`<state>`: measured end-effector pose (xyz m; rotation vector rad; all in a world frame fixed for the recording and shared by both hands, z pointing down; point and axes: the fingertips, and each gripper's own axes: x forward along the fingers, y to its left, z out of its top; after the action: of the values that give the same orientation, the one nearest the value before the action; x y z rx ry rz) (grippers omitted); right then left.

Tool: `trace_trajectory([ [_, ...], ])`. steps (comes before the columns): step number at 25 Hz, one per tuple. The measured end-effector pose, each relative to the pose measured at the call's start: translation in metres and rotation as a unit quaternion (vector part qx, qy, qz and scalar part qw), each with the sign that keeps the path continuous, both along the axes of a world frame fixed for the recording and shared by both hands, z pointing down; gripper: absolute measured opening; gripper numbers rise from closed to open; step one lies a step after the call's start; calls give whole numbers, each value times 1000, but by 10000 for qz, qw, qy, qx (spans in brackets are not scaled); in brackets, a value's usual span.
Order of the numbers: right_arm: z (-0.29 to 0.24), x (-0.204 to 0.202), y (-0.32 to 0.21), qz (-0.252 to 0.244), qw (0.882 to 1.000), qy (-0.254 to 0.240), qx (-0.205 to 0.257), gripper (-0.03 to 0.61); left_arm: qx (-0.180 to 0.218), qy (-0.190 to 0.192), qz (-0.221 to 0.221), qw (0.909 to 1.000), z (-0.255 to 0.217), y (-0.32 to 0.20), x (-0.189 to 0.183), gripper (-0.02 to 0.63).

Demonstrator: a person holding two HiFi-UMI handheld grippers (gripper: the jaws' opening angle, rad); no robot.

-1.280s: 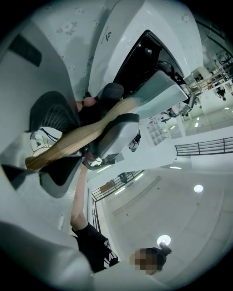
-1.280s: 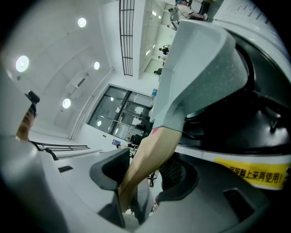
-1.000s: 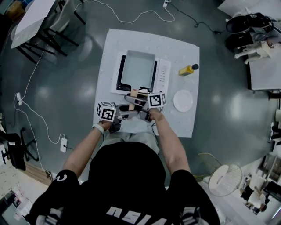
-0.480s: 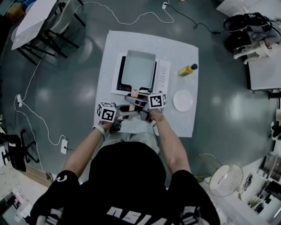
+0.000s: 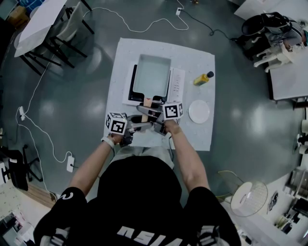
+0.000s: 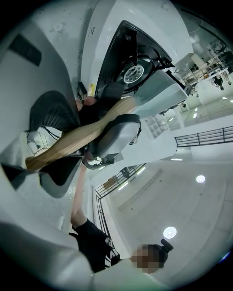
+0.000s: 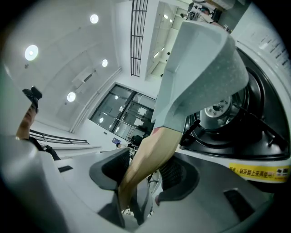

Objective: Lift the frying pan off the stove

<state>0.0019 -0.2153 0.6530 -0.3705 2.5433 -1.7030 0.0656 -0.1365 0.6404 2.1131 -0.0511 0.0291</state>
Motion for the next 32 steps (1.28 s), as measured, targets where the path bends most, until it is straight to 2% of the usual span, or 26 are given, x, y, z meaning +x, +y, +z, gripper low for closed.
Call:
trace_trajectory([
  [7, -20, -1, 5, -22, 9998, -60, 197, 192, 189, 42, 24, 9998, -16, 5, 1, 169],
  [11, -31, 0, 5, -32, 9993, 79, 363, 192, 291, 72, 30, 9995, -28, 6, 1, 169],
  [24, -73, 0, 16, 4, 9963, 90, 850, 190, 813, 138, 27, 9966, -59, 17, -1, 169],
  [32, -86, 1, 22, 15, 9940, 145, 1082, 192, 933, 166, 22, 9955, -69, 24, 0, 169],
])
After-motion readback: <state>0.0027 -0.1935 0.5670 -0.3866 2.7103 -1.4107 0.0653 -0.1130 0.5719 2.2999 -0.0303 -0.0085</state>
